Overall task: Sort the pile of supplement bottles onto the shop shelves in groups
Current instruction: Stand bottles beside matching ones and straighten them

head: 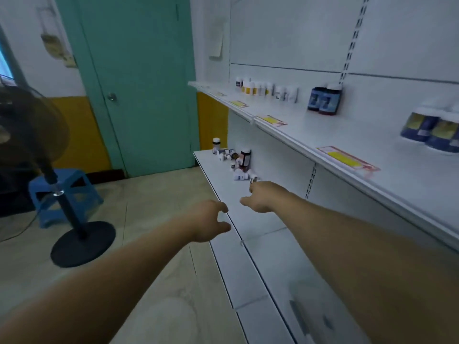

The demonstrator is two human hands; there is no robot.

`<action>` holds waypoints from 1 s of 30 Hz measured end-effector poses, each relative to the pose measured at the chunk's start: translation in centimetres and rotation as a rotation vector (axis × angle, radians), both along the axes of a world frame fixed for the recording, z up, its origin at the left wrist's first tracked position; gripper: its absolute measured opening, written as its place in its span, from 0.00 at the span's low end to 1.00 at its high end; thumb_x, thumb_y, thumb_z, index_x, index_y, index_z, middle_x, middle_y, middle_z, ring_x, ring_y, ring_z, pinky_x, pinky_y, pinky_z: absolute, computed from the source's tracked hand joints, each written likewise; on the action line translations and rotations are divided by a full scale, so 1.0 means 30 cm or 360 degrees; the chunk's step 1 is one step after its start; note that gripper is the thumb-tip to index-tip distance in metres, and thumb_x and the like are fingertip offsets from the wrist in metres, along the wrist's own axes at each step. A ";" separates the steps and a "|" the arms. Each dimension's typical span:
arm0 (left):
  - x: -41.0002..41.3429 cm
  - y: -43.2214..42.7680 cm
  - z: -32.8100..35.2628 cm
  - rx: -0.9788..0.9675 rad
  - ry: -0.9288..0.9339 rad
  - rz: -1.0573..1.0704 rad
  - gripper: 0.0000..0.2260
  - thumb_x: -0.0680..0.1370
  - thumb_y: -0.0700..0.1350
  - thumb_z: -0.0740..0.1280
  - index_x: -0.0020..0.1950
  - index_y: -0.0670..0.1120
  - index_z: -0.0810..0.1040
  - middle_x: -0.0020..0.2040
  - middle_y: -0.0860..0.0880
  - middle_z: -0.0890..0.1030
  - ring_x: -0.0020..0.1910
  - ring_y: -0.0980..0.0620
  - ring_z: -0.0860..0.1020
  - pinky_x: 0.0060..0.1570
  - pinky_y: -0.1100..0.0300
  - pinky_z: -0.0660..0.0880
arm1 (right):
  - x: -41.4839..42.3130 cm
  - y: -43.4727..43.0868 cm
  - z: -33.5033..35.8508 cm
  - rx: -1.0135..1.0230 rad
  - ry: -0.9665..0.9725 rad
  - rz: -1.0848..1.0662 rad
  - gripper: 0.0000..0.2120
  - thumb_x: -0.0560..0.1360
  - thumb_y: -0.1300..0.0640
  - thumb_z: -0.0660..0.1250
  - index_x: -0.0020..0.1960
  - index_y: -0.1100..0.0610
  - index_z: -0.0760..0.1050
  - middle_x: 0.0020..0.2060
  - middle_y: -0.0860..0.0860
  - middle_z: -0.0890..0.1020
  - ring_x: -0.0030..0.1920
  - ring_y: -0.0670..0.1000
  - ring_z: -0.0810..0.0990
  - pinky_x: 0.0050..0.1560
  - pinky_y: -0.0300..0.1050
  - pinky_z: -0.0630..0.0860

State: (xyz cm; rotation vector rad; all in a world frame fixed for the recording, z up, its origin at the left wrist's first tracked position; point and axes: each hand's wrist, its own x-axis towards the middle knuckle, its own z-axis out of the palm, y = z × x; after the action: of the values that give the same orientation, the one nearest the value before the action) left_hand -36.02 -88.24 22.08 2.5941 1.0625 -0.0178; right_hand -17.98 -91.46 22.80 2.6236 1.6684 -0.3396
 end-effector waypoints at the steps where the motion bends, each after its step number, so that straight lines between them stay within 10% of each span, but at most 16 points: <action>1: 0.009 0.085 -0.011 -0.0029 -0.0022 -0.0002 0.23 0.77 0.54 0.65 0.70 0.49 0.68 0.69 0.47 0.70 0.65 0.47 0.71 0.64 0.53 0.69 | 0.013 0.081 -0.012 -0.0015 -0.0008 -0.0004 0.30 0.78 0.40 0.57 0.73 0.58 0.65 0.70 0.56 0.70 0.65 0.58 0.71 0.59 0.48 0.70; 30: 0.894 1.929 -0.292 -0.0281 0.0273 -0.0569 0.26 0.77 0.55 0.65 0.73 0.49 0.63 0.69 0.45 0.71 0.64 0.46 0.73 0.60 0.57 0.70 | 0.766 1.571 -0.346 0.0135 0.0321 -0.0755 0.23 0.72 0.40 0.63 0.61 0.53 0.72 0.52 0.56 0.79 0.50 0.57 0.78 0.53 0.51 0.76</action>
State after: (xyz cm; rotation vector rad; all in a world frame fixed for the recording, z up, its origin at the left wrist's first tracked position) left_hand -9.21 -30.38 13.32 2.6166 0.6025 -0.4066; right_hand 5.00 -44.34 12.44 3.1226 1.0932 -0.5663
